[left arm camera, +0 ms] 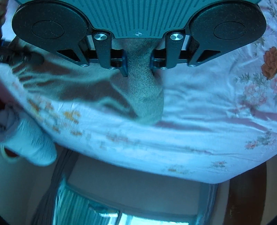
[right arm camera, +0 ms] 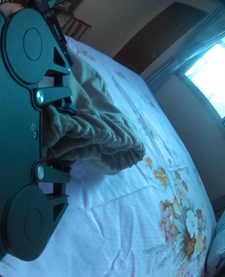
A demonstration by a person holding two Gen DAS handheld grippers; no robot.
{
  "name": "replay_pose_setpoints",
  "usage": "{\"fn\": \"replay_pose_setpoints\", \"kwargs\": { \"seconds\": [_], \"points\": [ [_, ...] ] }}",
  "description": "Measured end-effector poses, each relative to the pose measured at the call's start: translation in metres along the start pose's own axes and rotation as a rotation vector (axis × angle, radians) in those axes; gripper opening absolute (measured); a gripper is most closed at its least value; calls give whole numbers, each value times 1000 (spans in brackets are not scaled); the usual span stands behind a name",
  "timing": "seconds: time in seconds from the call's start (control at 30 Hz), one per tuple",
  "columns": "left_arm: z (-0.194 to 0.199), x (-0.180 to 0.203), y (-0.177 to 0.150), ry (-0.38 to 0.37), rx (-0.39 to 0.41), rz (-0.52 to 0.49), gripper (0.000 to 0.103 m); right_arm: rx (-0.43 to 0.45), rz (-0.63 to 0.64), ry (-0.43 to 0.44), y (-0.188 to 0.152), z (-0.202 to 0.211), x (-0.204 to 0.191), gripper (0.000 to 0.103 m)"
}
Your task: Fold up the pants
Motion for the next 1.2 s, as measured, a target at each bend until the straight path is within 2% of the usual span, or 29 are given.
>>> {"fn": "replay_pose_setpoints", "kwargs": {
  "seconds": [0.03,0.07,0.1,0.13,0.17,0.2,0.33,0.43,0.53,0.7,0.8,0.97,1.2],
  "points": [
    [-4,0,-6,17,-16,-18,43,-8,-17,-10,-4,-5,6,46],
    [-6,-1,-11,26,-22,-28,47,-9,-32,-17,-7,-7,10,56],
    [-6,-2,-14,40,-21,-33,64,-9,-38,-21,-11,-8,12,62],
    [-6,-4,-16,65,-28,-33,84,-14,-36,-39,-14,-8,13,77],
    [-6,-6,-17,86,-41,-26,91,-17,-30,-63,-15,-9,14,81],
    [-4,-7,-17,99,-53,-16,94,-19,-23,-69,-16,-7,14,81],
    [21,-9,-16,145,-41,-44,94,35,-32,-129,-14,15,9,85],
    [49,-8,-15,152,-30,-58,95,67,-16,-177,-14,37,1,88],
    [79,-4,-14,163,-54,-40,96,76,41,-180,-18,60,-18,88],
    [142,9,-21,188,-31,-28,102,98,151,-166,-35,105,-68,92],
    [185,18,-31,174,-14,-34,103,132,198,-171,-49,134,-97,97],
    [254,32,-49,191,21,-61,103,174,216,-146,-78,190,-132,97],
    [332,49,-72,233,93,-124,103,230,241,-143,-110,249,-158,97]
  ]
}}
Point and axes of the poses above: each gripper's, at about its wrist camera, not at the fingertips, and z roughly against the way its jaws point, x to its right, y to its top, the point moved 1 cm from there along -z, roughly the way its jaws point, and after that the axes turned 3 degrees about z, right-handed, at the moved point
